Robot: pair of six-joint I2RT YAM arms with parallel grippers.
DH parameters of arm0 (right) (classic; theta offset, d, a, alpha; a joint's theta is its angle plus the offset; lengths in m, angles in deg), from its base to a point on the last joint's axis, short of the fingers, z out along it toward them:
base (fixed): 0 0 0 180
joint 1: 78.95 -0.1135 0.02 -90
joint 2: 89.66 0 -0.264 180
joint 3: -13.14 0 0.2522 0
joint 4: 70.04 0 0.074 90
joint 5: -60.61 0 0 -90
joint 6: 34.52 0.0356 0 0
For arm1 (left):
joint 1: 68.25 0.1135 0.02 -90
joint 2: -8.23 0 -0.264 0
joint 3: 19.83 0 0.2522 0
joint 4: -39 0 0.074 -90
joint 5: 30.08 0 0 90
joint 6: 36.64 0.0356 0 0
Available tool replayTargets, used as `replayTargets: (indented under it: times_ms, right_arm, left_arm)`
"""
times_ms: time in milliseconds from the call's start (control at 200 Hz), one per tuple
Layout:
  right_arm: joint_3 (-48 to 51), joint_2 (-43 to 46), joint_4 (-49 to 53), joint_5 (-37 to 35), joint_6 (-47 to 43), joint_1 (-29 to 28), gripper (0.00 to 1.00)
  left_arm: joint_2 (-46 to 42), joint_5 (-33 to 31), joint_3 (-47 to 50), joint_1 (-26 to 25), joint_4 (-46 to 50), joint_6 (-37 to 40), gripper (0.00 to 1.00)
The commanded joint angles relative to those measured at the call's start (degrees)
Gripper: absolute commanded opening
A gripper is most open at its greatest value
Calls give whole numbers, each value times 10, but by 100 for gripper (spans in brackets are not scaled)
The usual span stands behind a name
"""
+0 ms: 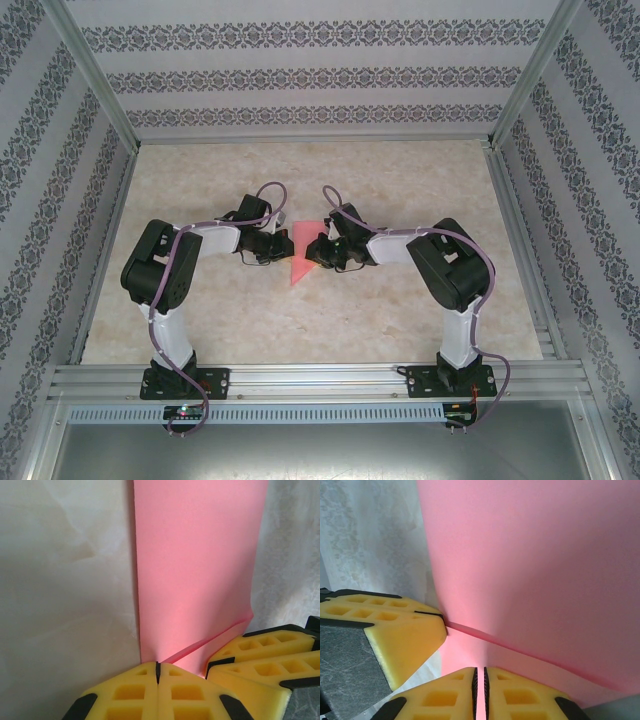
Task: Fold a paper plane with a square sheet of paper (pick it up from the middle)
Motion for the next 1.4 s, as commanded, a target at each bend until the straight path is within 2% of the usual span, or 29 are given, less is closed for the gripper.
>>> replayTargets:
  times_ms: [0, 325, 570, 649, 754, 1049, 1259, 1399]
  right_arm:
    - [-13, -15, 24, 0, -14, 5, 15]
    - [-7, -24, 51, -18, -16, 5, 15]
    - [16, -14, 39, -50, 15, -2, 14]
    - [24, -11, 24, -58, 31, -6, 14]
    - [27, -11, 18, -65, 44, -12, 14]
    - [32, -11, 11, -74, 62, -13, 14]
    - [30, -15, 16, -73, 62, -14, 14]
    - [30, -17, 15, -73, 63, -14, 14]
  left_arm:
    - [-7, -36, 5, -4, 4, 8, 2]
    - [-13, -50, 2, -4, 16, 6, 3]
    - [-79, -61, -2, -4, 20, -31, 29]
    - [-105, -77, 6, -4, 30, -43, 32]
    - [-131, -65, 21, -10, 28, -53, 29]
    - [-142, -21, 62, -60, 12, -95, 10]
    - [-113, -6, 71, -74, 8, -103, 6]
    - [-95, -20, 71, -80, 25, -107, 6]
